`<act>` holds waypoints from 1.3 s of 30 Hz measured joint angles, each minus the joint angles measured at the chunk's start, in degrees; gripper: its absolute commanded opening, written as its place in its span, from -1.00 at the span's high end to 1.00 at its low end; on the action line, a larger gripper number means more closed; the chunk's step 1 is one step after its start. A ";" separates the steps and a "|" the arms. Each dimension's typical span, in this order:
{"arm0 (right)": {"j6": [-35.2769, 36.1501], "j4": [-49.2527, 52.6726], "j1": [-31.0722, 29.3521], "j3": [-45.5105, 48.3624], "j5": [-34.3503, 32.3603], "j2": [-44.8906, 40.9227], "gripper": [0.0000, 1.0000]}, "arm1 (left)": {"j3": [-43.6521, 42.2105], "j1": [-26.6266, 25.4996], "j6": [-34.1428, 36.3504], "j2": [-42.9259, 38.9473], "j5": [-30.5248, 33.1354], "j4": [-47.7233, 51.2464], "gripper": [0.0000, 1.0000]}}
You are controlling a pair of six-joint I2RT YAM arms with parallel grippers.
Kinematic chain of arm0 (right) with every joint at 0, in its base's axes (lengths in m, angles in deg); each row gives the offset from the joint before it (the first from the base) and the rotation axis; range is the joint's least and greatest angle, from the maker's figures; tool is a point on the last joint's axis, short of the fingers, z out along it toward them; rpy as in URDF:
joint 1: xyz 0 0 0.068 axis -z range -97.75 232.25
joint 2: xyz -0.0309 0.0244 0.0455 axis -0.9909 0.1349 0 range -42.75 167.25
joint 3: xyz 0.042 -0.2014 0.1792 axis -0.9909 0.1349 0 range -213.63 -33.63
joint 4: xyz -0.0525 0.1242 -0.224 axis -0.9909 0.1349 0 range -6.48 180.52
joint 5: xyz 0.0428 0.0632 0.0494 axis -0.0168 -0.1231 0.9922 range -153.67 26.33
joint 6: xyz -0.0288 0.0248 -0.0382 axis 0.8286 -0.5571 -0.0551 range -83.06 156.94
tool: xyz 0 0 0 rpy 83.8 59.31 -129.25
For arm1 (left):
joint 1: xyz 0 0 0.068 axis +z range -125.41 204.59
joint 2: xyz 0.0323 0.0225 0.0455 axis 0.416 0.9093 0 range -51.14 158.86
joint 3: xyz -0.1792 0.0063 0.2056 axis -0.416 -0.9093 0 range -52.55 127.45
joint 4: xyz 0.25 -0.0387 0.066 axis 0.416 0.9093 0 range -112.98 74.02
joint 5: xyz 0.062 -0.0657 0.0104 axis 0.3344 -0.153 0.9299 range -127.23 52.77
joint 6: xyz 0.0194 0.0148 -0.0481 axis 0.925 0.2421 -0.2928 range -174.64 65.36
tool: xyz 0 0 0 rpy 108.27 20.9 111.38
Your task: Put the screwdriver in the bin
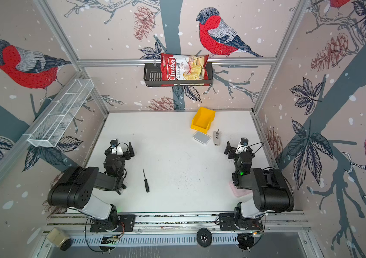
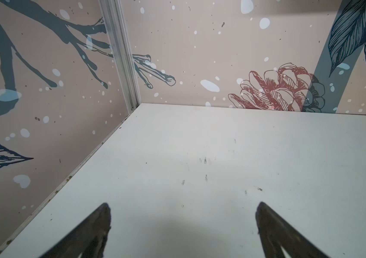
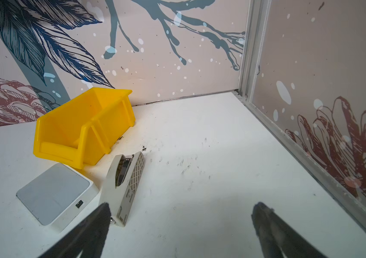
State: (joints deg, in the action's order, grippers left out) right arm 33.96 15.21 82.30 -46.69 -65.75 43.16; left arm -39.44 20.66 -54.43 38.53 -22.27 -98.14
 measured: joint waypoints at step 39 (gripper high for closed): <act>-0.28 5.86 0.00 0.50 -1.68 -10.12 -0.99 | 1.62 -6.01 3.69 -19.43 1.33 13.73 -0.99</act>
State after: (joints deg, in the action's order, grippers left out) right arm 33.68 21.06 82.30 -46.19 -67.44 33.04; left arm -37.83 14.65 -50.73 19.10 -20.93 -84.41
